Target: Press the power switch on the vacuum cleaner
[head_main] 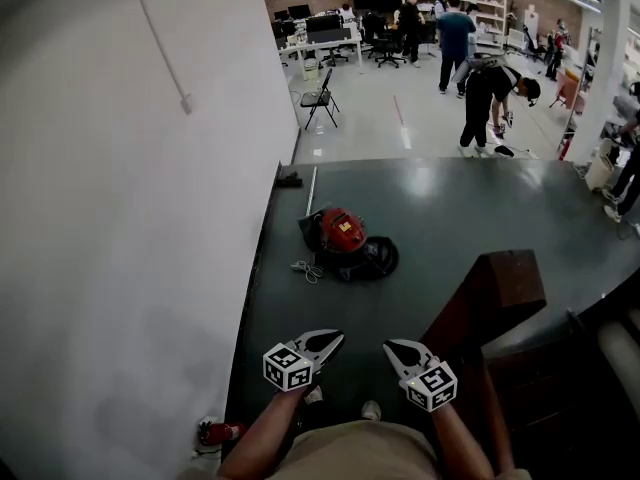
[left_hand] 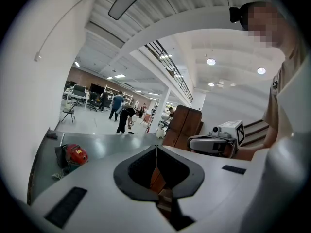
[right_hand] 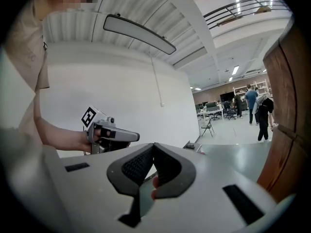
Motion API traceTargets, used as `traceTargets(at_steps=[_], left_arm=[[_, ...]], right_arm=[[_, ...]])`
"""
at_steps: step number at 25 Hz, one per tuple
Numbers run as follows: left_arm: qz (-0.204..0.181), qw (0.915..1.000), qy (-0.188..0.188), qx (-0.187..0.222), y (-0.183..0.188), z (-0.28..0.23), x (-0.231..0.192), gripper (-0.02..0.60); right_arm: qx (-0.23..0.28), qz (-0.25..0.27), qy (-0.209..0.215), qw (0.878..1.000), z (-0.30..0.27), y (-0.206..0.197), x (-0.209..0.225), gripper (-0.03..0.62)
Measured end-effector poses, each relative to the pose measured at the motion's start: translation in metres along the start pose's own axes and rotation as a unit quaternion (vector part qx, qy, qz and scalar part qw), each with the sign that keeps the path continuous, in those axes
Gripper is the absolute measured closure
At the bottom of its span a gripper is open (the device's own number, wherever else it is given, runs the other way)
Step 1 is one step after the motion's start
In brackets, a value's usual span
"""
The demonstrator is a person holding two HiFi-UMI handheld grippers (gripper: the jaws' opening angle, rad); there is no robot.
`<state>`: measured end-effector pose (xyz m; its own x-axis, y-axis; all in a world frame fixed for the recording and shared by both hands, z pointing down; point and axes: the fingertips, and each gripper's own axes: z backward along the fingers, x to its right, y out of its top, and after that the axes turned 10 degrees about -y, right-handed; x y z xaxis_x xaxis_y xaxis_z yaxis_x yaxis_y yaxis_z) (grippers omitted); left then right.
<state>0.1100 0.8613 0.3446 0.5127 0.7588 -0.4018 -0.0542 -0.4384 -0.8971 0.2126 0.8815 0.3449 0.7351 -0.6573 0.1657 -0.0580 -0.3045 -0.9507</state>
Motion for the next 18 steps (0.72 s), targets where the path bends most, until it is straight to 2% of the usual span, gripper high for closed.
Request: traceTargets(at_steps=[4, 8, 13, 18], left_arm=[[0.005, 0.9999, 0.01, -0.008, -0.001, 0.015, -0.012, 0.567], [0.018, 0.9993, 0.031, -0.001, -0.001, 0.032, -0.037, 0.566], [0.033, 0.9988, 0.036, -0.009, -0.002, 0.04, -0.093, 0.574], [0.033, 0.9989, 0.031, -0.011, 0.027, 0.046, -0.162, 0.575]], right_arm=[[-0.009, -0.015, -0.003, 1.0, -0.011, -0.006, -0.002, 0.585], [-0.013, -0.067, 0.008, 0.998, -0.027, -0.009, 0.0, 0.585], [-0.021, -0.139, 0.012, 0.99, -0.075, -0.008, 0.018, 0.585], [-0.01, -0.138, -0.004, 0.99, -0.14, 0.024, 0.029, 0.585]])
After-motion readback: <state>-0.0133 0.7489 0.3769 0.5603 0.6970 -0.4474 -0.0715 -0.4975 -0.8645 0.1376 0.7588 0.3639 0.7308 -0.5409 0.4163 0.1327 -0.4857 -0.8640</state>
